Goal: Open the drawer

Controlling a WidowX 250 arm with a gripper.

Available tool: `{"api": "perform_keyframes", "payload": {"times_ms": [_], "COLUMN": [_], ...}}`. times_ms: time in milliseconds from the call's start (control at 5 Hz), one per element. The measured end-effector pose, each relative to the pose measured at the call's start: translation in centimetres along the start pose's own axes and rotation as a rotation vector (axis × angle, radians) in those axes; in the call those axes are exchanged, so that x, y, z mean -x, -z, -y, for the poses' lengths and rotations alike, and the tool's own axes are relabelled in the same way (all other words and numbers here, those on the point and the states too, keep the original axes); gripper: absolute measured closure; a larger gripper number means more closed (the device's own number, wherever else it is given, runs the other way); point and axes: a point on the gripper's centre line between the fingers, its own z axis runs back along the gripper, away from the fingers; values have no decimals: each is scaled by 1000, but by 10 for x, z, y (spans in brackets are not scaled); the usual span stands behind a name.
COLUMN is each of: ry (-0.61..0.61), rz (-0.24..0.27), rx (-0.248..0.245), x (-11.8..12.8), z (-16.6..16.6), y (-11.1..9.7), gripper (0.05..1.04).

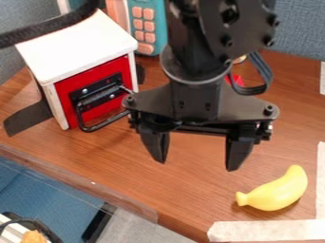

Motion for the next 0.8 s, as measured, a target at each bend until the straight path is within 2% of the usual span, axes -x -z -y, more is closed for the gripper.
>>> {"api": "perform_keyframes", "payload": {"times_ms": [200, 800], "ry": [9, 225], "rz": [-7, -14], "rx": [-10, -40], "x": [2, -14], "z": [-2, -40], "y": [2, 1], "gripper": [83, 82]}}
